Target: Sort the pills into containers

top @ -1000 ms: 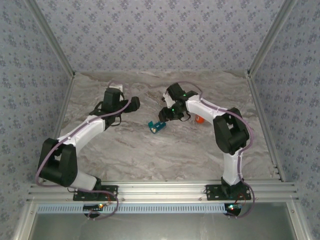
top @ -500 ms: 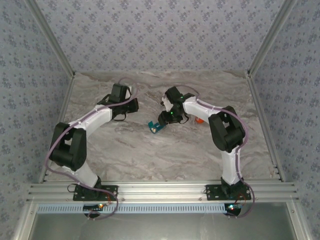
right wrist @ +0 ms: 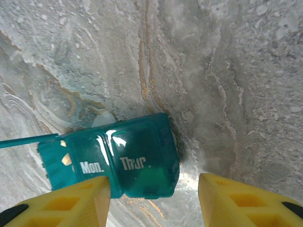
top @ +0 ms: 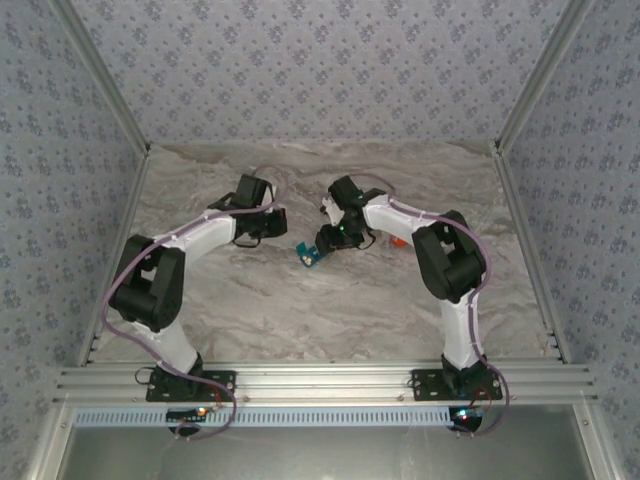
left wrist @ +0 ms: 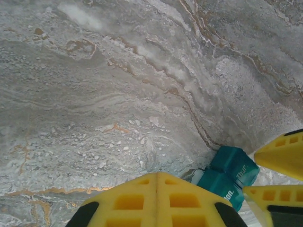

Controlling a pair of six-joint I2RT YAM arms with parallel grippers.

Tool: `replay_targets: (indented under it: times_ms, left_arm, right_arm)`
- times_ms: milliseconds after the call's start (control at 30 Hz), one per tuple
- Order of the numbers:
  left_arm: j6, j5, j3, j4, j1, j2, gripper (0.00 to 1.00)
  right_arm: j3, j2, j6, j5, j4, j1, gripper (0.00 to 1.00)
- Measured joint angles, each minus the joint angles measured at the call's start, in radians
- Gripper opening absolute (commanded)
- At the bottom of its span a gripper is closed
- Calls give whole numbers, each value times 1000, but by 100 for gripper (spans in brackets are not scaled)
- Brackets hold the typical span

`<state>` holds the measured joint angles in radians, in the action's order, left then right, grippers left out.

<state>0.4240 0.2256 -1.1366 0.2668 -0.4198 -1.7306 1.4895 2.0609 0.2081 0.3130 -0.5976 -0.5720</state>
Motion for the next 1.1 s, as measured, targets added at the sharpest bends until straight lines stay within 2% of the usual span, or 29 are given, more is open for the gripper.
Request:
replay_targets:
  times_ms: [1100]
  left_arm:
    - [-12, 14, 0, 18, -26, -26, 0]
  right_arm:
    - [56, 14, 0, 17, -6, 1, 57]
